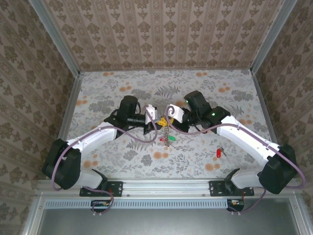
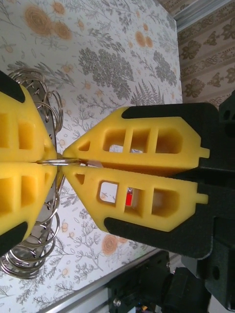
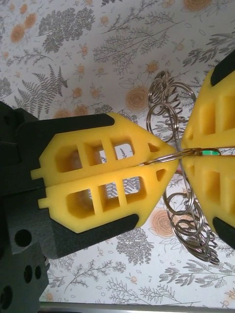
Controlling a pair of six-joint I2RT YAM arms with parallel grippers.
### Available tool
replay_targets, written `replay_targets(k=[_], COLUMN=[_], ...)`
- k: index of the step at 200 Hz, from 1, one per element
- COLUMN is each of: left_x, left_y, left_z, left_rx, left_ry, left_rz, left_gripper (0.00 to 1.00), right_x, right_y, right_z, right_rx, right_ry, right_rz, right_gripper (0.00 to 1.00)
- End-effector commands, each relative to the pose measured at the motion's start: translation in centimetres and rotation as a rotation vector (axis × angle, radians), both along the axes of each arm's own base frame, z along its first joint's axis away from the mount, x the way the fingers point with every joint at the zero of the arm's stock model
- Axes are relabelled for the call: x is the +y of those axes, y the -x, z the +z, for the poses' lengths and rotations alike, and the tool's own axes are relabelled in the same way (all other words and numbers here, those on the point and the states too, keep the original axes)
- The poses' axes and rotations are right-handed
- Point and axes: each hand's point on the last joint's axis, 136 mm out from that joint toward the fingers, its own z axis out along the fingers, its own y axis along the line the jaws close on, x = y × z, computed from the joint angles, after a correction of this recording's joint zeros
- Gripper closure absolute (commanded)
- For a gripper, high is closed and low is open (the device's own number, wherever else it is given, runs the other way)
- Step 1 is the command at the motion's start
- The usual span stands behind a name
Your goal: Put the keys on the keyring
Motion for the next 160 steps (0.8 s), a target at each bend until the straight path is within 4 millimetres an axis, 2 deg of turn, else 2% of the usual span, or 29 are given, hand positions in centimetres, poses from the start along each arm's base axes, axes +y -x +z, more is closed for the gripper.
replay_targets(k=[1, 37, 49, 77, 99, 117, 160], left_x=[-0.5, -0.4, -0.4, -0.3, 0.0, 0.6, 1.0], left_y=[0.6, 1.2, 1.2, 0.9, -0.2, -0.8, -0.9], left_z=[1.9, 2.3, 2.6, 2.9, 2.2, 1.4, 0.8], left_rx=[-0.016, -0.007, -0.007, -0.014, -0.038, -0.066, -0.105], left_ry=[0.085, 0.103, 0.112, 0.117, 0.08, 0.025, -0.051], left_rz=[-0.058, -0.091, -0.095, -0.075, 0.008, 0.059, 0.083], left_gripper=[1.0, 1.0, 1.0, 1.0, 0.79, 0.7, 0.69], right_x=[1.2, 1.3, 1.3, 1.0, 0.7, 0.5, 0.5], right_y=[0.6, 0.2, 0.2, 0.0, -0.1, -0.2, -0.3], right_z=[1.5, 2.0, 1.9, 1.3, 1.1, 1.0, 0.7], right_rx=[-0.025, -0.037, -0.03, -0.022, -0.019, -0.004, 0.03], right_ry=[-0.108, -0.178, -0.186, -0.174, -0.155, -0.131, -0.099], right_rz=[0.056, 0.052, 0.056, 0.047, 0.032, 0.017, 0.011], right_gripper=[0.87, 0.84, 0.92, 0.99, 1.0, 1.0, 1.0])
